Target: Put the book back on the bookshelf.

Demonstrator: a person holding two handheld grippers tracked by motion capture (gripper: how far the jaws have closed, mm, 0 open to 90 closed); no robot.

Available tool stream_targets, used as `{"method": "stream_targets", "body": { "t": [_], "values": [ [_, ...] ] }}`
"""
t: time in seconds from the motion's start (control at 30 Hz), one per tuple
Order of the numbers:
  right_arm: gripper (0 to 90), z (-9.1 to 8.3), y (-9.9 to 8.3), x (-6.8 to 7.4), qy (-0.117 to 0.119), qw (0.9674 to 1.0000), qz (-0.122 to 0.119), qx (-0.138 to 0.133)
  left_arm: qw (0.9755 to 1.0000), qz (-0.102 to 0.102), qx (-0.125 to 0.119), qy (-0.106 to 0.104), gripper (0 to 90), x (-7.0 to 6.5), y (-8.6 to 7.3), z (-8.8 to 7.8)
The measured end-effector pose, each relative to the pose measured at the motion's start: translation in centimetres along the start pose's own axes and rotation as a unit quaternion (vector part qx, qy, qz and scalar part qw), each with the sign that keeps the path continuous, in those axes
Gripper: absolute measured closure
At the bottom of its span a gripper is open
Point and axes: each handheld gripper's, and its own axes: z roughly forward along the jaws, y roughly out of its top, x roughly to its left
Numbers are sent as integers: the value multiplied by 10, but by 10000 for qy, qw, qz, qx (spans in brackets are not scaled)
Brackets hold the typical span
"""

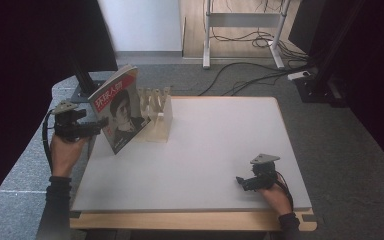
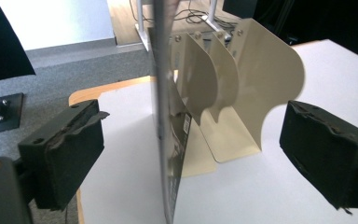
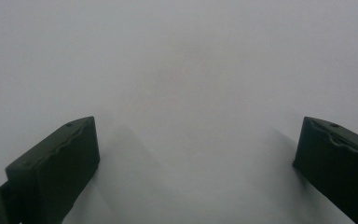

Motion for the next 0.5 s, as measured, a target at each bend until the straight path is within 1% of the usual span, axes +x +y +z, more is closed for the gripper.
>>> {"method": "stream_targets", "body": {
  "t": [0.1, 0.2, 0.37, 0.5],
  "values": [
    [0, 0, 0, 0, 1, 10000, 6, 3, 9999, 160, 21, 28, 41, -10, -5, -7],
    [0, 0, 0, 0, 2, 10000, 7, 2, 9996, 268, 54, -19, 16, -19, -11, -14],
    [0, 0, 0, 0, 0, 10000, 7, 1, 9992, 299, 107, -234, 0, -30, -24, -19],
    [0, 0, 0, 0, -1, 10000, 15, 5, 9986, 314, 120, -405, 0, -40, -37, -17]
  ]
}}
